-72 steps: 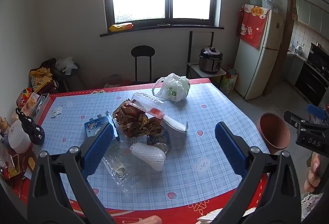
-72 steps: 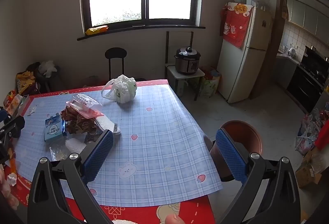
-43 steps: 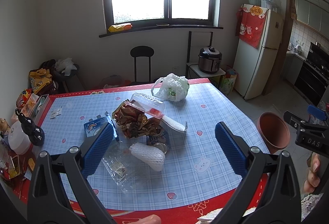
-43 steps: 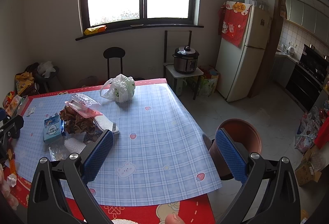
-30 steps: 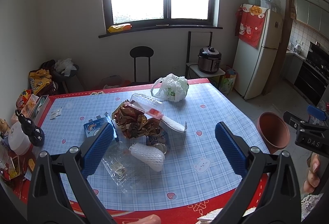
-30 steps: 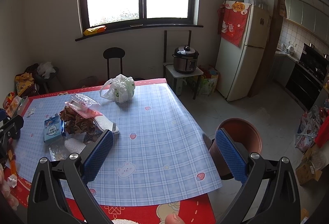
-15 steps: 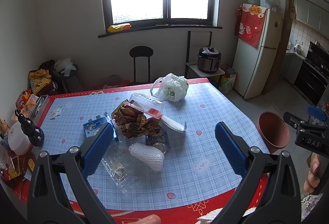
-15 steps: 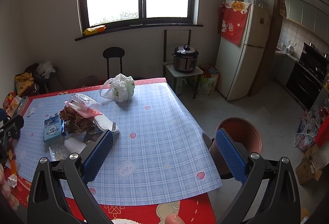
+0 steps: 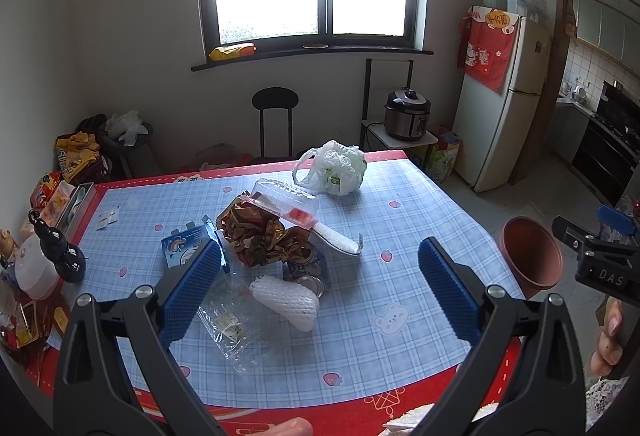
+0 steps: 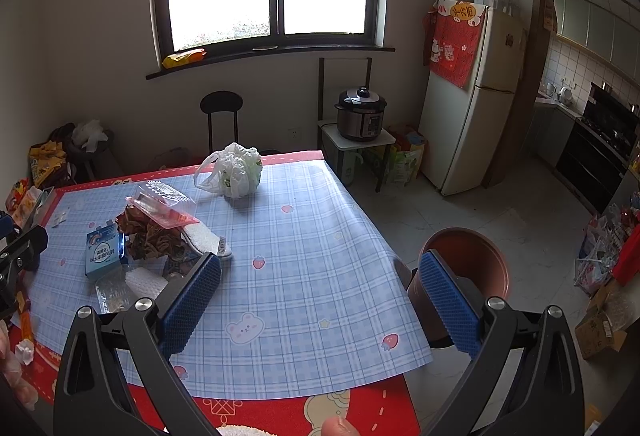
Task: Collect trash
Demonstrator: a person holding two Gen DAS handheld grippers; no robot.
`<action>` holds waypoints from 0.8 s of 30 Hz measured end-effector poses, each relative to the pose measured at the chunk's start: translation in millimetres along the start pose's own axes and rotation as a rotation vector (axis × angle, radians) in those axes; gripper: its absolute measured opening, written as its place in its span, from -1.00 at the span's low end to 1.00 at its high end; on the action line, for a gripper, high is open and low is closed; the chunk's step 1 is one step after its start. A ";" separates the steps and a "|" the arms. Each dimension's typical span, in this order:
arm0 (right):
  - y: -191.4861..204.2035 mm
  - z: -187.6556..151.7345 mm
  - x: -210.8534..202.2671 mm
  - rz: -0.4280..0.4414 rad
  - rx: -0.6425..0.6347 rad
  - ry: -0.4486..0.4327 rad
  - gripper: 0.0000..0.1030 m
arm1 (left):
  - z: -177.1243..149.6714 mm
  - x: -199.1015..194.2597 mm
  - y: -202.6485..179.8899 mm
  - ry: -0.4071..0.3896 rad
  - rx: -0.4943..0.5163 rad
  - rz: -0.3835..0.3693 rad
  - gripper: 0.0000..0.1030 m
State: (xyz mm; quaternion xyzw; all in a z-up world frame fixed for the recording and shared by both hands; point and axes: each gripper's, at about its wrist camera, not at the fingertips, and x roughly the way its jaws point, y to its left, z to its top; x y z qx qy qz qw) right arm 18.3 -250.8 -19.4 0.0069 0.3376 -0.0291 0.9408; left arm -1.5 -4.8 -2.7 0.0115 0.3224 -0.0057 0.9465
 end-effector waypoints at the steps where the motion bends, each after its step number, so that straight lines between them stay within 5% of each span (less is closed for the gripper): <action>1: 0.1 -0.1 0.0 0.000 -0.001 0.000 0.90 | 0.2 -0.2 0.1 0.000 -0.002 0.001 0.89; 13: 5.5 -4.9 9.5 0.015 -0.012 0.040 0.90 | 1.7 -1.8 11.0 -0.014 0.008 0.061 0.89; 24: 41.9 -4.5 33.5 0.100 -0.065 0.103 0.89 | -21.0 4.7 87.0 0.019 -0.144 0.055 0.89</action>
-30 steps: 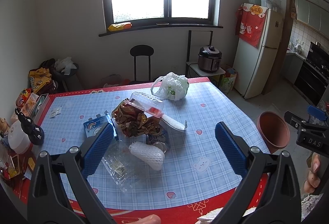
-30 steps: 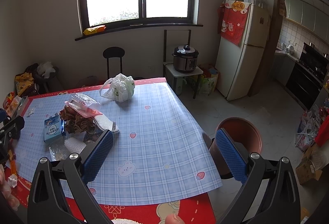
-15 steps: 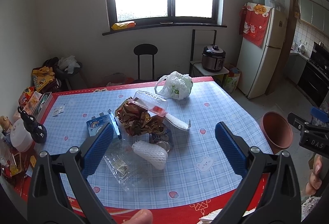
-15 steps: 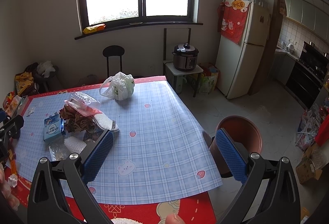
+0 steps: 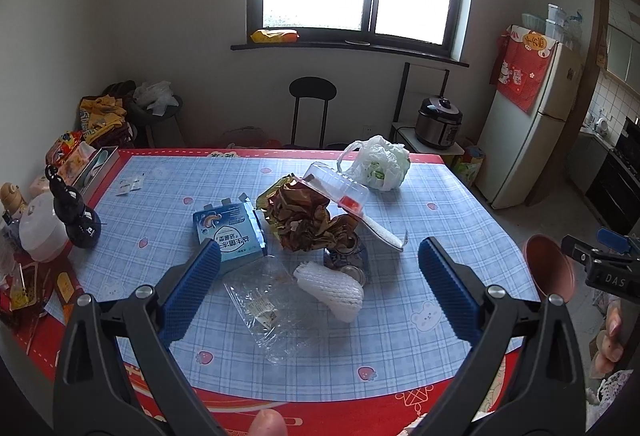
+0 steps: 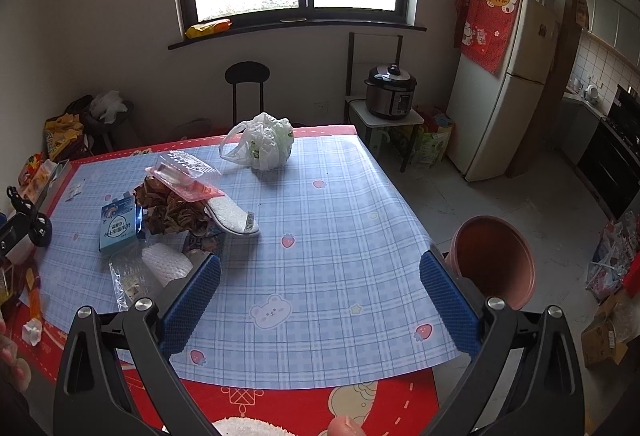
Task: Collect trash
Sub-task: 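Reach the right tool to the white foam net and close on it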
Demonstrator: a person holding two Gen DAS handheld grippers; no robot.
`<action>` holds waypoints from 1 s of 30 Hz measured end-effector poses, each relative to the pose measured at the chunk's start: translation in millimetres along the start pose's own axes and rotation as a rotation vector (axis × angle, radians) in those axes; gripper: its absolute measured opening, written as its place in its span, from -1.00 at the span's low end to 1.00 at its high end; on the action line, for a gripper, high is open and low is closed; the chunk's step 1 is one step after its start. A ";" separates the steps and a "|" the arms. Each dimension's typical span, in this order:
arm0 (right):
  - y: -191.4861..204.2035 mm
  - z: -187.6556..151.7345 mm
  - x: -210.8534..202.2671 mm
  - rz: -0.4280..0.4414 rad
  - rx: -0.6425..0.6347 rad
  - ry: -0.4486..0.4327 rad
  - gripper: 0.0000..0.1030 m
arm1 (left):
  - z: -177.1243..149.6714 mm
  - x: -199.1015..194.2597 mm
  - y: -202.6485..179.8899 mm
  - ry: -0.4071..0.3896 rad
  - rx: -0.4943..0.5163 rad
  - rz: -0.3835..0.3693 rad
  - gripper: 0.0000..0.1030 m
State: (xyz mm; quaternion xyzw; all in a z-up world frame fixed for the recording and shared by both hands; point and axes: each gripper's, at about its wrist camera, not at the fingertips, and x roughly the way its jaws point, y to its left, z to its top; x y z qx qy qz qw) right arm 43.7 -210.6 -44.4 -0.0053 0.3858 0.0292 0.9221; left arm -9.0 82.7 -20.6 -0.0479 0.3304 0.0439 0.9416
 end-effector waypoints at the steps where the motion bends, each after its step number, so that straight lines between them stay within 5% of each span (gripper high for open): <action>1: 4.0 1.0 3.3 0.021 -0.006 0.002 0.90 | -1.5 1.1 8.8 0.002 -0.014 0.008 0.89; 11: 76.4 12.8 38.7 0.228 -0.160 0.024 0.89 | -25.3 23.8 100.3 0.046 -0.152 0.126 0.89; 15: 107.4 14.6 50.2 0.288 -0.223 -0.010 0.89 | -38.7 42.1 129.2 0.103 -0.217 0.116 0.89; 22: 139.1 13.2 89.9 0.306 -0.265 0.083 0.89 | -61.1 78.7 147.8 0.203 -0.230 0.139 0.89; 27: 159.1 4.6 104.9 0.267 -0.340 0.046 0.89 | -74.1 105.6 159.2 0.246 -0.257 0.116 0.89; 30: 170.4 0.1 125.4 0.329 -0.371 0.107 0.89 | -83.7 126.3 163.5 0.279 -0.275 0.092 0.89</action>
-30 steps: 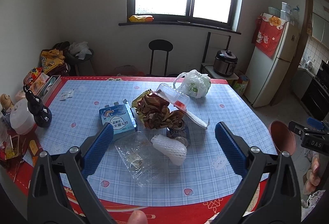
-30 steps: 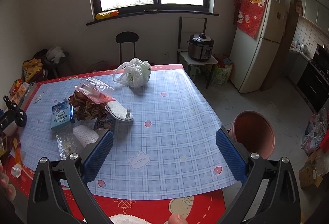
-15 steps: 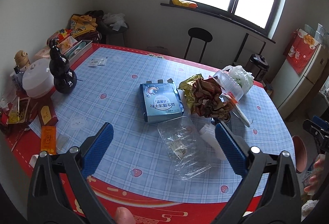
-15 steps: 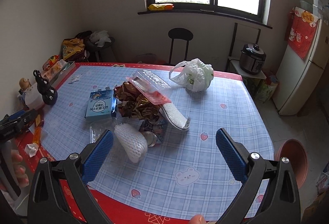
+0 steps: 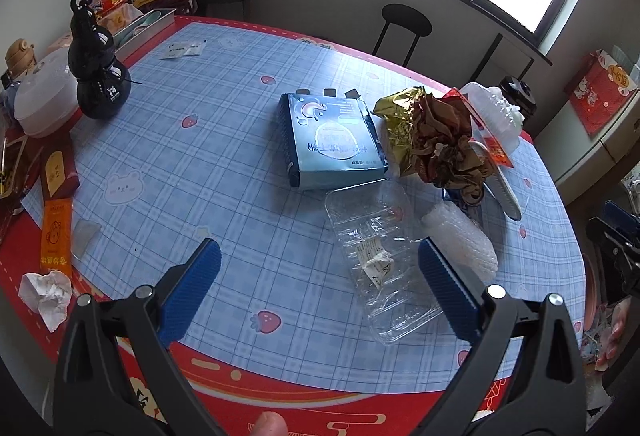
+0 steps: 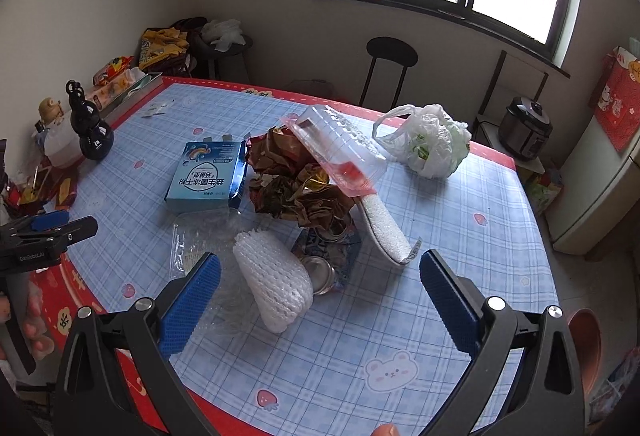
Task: Collect trash
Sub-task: 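Reach the right tool to the white foam net and close on it, then lift the foam net with the right tool while the left tool grasps the clear plastic tray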
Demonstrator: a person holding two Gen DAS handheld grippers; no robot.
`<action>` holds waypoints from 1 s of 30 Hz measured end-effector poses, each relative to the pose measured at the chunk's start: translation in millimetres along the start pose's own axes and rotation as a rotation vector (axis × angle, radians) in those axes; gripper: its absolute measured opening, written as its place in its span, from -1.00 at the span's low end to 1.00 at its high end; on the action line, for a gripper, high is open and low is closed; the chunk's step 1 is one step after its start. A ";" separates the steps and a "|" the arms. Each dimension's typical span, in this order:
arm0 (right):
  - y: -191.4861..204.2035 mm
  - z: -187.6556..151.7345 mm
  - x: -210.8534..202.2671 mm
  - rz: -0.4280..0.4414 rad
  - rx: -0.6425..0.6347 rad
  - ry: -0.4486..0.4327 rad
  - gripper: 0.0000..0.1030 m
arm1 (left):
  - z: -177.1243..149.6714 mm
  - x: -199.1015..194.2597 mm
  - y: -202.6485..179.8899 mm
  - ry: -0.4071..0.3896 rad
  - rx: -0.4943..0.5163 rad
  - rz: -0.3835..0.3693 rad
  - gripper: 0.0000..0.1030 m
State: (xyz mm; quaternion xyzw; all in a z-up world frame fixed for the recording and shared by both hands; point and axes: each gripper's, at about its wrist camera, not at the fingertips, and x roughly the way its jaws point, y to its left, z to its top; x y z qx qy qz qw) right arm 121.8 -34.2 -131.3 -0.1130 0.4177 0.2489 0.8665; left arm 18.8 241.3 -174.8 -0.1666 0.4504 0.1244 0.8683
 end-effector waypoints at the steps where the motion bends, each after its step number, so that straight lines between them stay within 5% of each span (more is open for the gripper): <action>1: 1.5 -0.6 7.4 0.004 -0.006 0.009 0.89 | -1.5 8.0 0.2 0.014 0.007 0.003 0.88; 7: 12.3 -9.6 52.6 0.069 -0.097 0.084 0.87 | -8.8 42.3 6.6 0.083 -0.003 -0.038 0.83; 10: 20.7 -15.1 73.6 0.105 -0.170 0.122 0.62 | -11.2 52.7 11.1 0.105 -0.008 -0.063 0.50; 15: 31.6 -22.5 109.7 0.131 -0.245 0.197 0.28 | -15.4 66.2 15.4 0.139 -0.044 -0.169 0.31; 24: 40.1 -28.7 147.5 0.119 -0.207 0.275 0.24 | -32.4 109.6 -4.9 0.242 -0.090 -0.298 0.01; 30: 30.8 -33.8 132.6 0.160 -0.107 0.252 -0.37 | -43.7 121.4 -11.3 0.277 -0.110 -0.304 -0.17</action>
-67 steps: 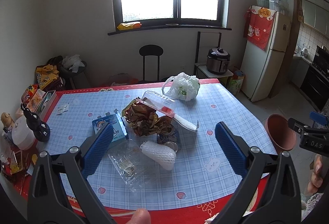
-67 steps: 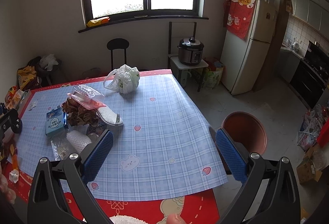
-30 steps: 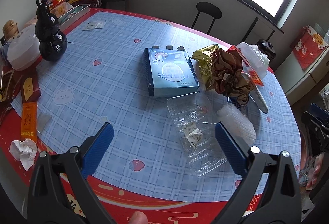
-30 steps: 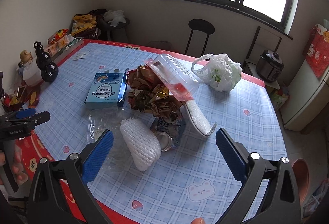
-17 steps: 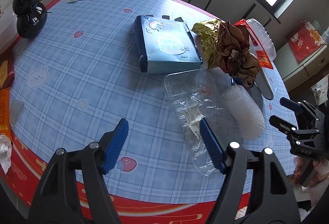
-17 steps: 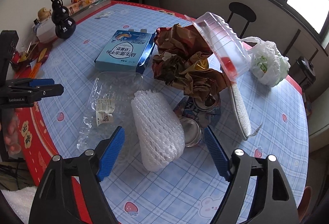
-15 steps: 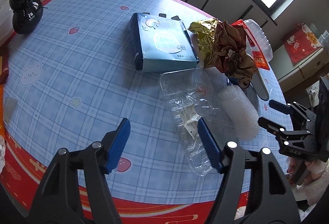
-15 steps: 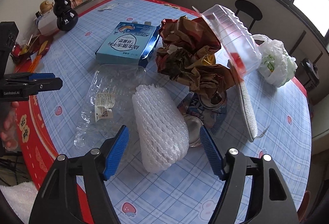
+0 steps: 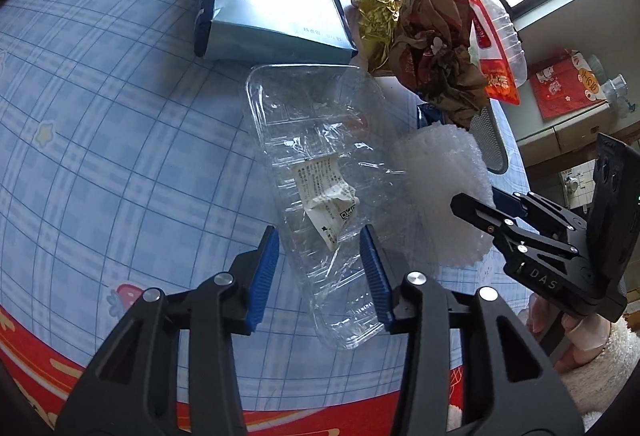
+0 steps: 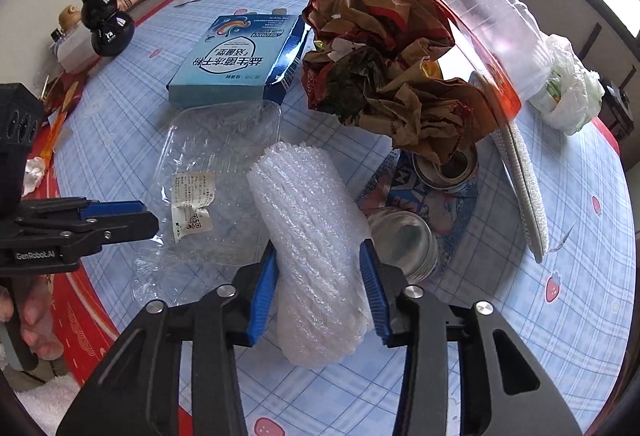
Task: Collect trash
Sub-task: 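Lift the foam net with the right tool while the left tool grasps the clear plastic tray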
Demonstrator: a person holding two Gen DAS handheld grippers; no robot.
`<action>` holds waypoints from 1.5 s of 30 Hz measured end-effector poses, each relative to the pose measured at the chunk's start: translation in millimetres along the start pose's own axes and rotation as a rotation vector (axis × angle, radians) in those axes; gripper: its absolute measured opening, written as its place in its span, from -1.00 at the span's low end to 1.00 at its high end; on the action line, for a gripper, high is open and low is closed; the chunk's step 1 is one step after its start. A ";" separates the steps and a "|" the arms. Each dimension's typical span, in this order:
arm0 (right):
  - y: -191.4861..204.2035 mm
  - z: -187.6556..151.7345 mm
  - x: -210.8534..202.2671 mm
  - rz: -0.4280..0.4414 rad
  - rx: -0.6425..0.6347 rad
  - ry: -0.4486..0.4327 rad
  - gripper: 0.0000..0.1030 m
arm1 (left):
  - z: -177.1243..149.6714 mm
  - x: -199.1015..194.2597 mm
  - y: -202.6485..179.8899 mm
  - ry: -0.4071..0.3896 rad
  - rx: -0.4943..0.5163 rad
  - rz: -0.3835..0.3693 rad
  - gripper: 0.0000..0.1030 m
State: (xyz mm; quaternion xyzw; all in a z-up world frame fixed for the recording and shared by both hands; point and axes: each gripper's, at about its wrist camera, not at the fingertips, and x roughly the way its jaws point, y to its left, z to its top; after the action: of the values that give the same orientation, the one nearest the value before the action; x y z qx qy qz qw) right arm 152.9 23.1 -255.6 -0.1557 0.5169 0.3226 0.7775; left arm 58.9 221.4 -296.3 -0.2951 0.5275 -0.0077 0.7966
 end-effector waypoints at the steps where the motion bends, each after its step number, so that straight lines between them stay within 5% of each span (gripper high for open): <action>1: -2.2 -2.0 -3.8 0.005 0.019 -0.013 -0.38 | -0.2 1.8 -0.4 0.002 0.002 0.008 -0.21; 9: -19.5 -26.7 -34.7 0.065 0.190 -0.104 -0.43 | 2.4 8.2 8.5 0.012 -0.025 0.065 -0.25; 21: -39.2 -52.3 -47.6 0.078 0.305 -0.130 -0.43 | 12.2 15.5 -0.5 -0.017 -0.015 0.098 -0.25; 30: -57.3 -76.1 -69.6 0.078 0.369 -0.184 -0.43 | 7.9 19.6 -7.9 -0.005 -0.015 0.139 -0.73; 45: -96.7 -115.1 -115.7 0.103 0.496 -0.296 -0.40 | -25.8 -66.5 -35.2 -0.148 0.034 0.177 -0.80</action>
State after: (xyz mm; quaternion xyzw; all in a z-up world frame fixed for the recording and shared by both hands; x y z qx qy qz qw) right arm 106.3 -154.5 -207.8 0.1144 0.4683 0.2444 0.8414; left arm 18.2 201.9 -230.8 -0.2333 0.4910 0.0758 0.8359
